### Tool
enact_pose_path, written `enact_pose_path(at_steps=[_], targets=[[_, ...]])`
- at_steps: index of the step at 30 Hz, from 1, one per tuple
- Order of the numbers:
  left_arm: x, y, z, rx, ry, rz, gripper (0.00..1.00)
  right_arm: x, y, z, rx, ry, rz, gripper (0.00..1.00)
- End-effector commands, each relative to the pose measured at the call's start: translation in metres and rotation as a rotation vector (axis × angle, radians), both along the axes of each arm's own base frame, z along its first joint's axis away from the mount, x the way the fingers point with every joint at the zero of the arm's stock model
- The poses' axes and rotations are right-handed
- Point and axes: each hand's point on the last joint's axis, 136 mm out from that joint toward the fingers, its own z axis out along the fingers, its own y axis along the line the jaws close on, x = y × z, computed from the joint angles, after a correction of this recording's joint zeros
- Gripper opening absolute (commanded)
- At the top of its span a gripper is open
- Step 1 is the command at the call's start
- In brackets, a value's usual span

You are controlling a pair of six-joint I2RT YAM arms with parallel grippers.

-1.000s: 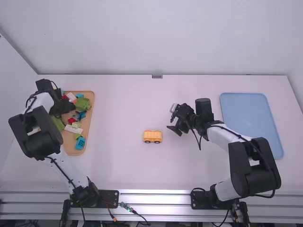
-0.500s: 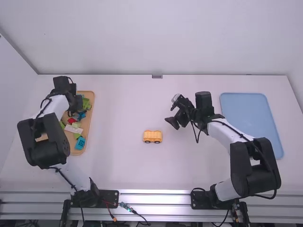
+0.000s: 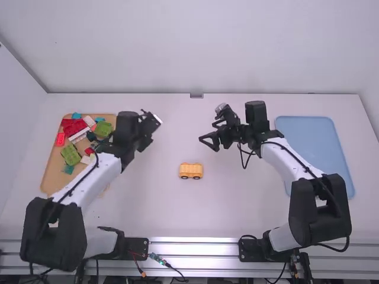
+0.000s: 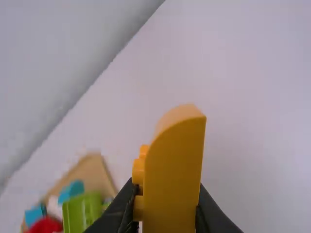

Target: Assemble lego blocks to make yellow taxi

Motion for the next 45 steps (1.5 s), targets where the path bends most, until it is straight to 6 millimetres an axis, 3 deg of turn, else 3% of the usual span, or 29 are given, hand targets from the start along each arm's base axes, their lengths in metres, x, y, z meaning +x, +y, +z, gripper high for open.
enact_pose_path(at_steps=[1,9,16,20,27,32,45], targets=[[-0.017,-0.024,0.006,0.131,-0.050,-0.162,0.02,-0.012,0.011,0.015,0.094,0.037,0.090,0.99],[-0.046,-0.081,0.008,0.107,-0.110,-0.385,0.02,-0.029,0.019,0.018,0.178,0.105,0.186,0.99],[-0.055,-0.103,0.011,0.090,-0.119,-0.453,0.02,-0.039,0.031,0.012,0.196,0.140,0.240,0.99],[-0.061,-0.118,0.013,0.122,-0.141,-0.521,0.02,-0.043,0.033,0.015,0.215,0.154,0.258,0.93],[-0.065,-0.132,0.020,0.113,-0.174,-0.552,0.02,-0.047,0.034,0.016,0.227,0.181,0.269,0.84],[-0.071,-0.145,0.024,0.066,-0.186,-0.618,0.02,-0.054,0.043,0.015,0.223,0.185,0.295,0.83],[-0.082,-0.150,0.012,0.151,-0.162,-0.695,0.02,-0.051,0.031,-0.005,0.145,0.265,0.207,0.73]])
